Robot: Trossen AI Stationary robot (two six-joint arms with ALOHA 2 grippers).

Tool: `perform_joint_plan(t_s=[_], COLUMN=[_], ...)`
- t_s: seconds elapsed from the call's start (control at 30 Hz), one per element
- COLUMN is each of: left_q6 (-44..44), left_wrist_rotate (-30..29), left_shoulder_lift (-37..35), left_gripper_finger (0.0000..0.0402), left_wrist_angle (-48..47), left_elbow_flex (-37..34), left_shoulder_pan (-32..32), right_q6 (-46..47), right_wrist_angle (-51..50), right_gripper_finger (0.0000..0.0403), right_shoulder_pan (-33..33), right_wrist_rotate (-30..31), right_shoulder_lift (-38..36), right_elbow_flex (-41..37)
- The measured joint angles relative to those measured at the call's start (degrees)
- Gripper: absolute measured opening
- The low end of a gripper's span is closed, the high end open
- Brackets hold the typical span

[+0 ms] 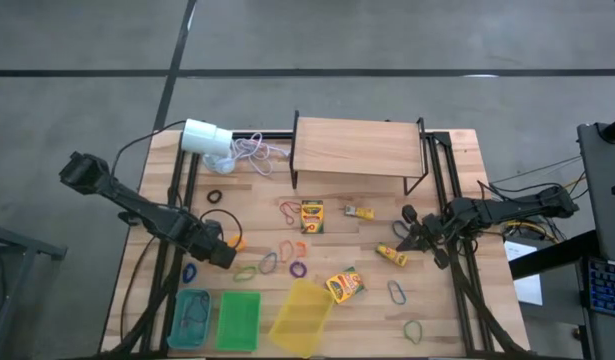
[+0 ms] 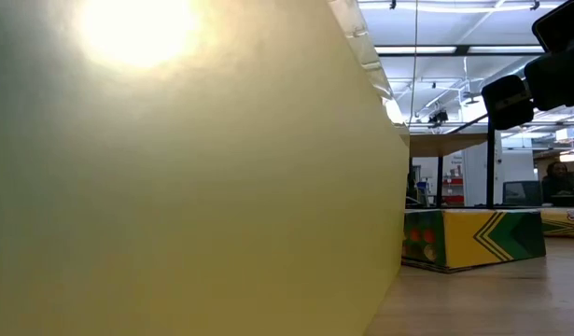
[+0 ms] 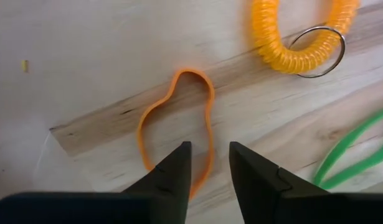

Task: Pick & Place Office Desk Supplies
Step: Put the orange rubberband into the blue bin

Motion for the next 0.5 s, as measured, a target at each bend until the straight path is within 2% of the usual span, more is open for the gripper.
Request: perform_joint_plan(t_s=[0.17, 0.37, 0.5], left_q6=[1.84, 1.82, 1.75], left_wrist_rotate=[-0.05, -0.17, -0.23], left_shoulder_lift=[0.11, 0.17, 0.17], left_gripper_finger=[0.0071, 0.001, 0.0005], left_wrist_angle=[0.25, 1.14, 1.82], left_elbow_flex=[0.11, 0.01, 0.01], left_shoulder_pan=[-0.04, -0.04, -0.03], right_q6=[0.0, 0.0, 0.0], right_wrist_angle=[0.0, 0.01, 0.02], right_gripper_finger=[0.0008, 0.0008, 0.0008], right_shoulder_pan=[0.02, 0.0, 0.0], right_wrist_rotate=[-0.02, -0.02, -0.02], right_shoulder_lift=[0.0, -0.01, 0.0], right_elbow_flex=[-0.02, 0.0, -0.02])
